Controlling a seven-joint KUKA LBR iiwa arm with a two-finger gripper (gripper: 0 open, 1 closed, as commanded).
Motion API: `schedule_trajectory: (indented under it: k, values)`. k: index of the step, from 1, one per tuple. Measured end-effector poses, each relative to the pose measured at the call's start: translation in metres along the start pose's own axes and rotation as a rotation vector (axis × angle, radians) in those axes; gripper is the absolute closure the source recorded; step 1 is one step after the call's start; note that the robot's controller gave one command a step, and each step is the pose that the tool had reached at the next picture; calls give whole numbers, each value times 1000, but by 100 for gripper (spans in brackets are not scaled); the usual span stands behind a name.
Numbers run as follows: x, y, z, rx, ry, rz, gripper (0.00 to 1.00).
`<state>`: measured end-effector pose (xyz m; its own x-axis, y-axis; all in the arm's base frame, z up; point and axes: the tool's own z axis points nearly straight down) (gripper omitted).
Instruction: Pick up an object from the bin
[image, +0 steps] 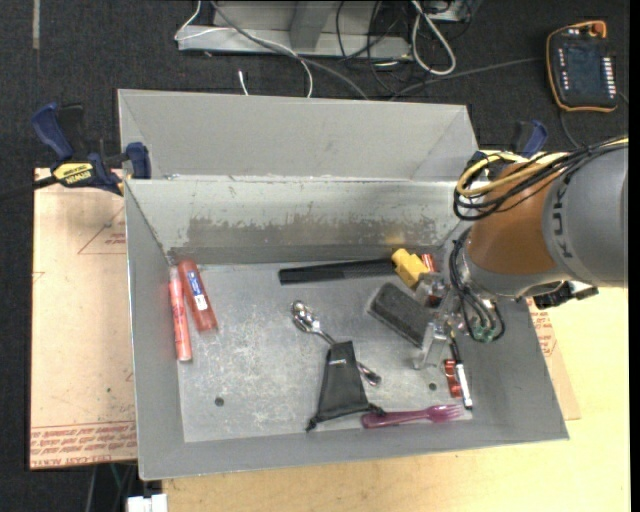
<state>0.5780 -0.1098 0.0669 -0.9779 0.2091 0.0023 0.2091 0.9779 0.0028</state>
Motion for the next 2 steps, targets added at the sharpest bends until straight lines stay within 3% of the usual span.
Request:
schedule_trajectory:
  k: [1,2]
  values:
    - [-1,2,-48,2,-14,29,0]
    - [1,1,-12,0,0,8,0]
